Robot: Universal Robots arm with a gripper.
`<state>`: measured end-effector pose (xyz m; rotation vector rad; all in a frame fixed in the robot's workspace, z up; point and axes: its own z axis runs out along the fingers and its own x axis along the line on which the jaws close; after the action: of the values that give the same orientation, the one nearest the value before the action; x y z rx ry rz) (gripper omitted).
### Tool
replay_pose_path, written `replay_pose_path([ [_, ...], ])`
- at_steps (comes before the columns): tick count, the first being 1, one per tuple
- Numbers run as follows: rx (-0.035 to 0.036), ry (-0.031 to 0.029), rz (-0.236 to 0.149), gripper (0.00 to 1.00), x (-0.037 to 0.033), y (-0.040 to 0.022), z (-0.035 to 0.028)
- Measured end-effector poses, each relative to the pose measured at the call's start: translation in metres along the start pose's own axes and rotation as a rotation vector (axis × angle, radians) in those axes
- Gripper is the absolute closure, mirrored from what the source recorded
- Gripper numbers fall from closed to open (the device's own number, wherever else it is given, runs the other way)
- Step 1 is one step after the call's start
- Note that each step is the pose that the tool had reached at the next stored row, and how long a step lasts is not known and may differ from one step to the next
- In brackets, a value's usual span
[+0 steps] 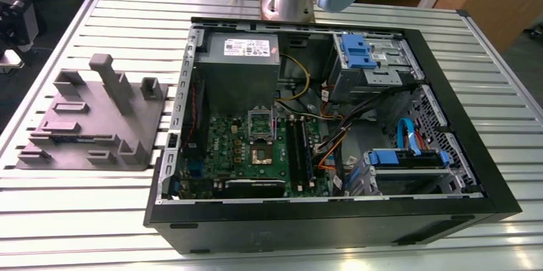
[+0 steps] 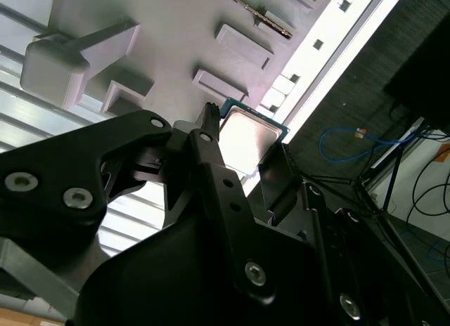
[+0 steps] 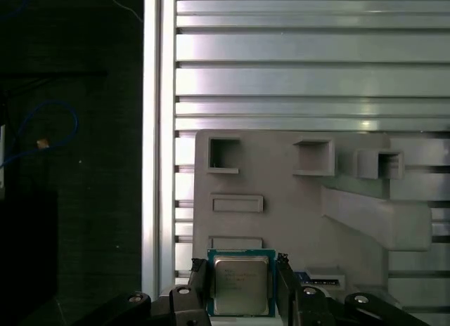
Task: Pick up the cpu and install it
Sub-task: 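Pick up the cpu and move it towards the insertion slot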
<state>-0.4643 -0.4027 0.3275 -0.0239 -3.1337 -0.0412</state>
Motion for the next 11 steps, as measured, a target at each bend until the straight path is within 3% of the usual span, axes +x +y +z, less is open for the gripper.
replay_pose_path([
  [11, 0.0004, 0.0007, 0.000, 0.53, 0.0000, 0.0001, -0.0021],
])
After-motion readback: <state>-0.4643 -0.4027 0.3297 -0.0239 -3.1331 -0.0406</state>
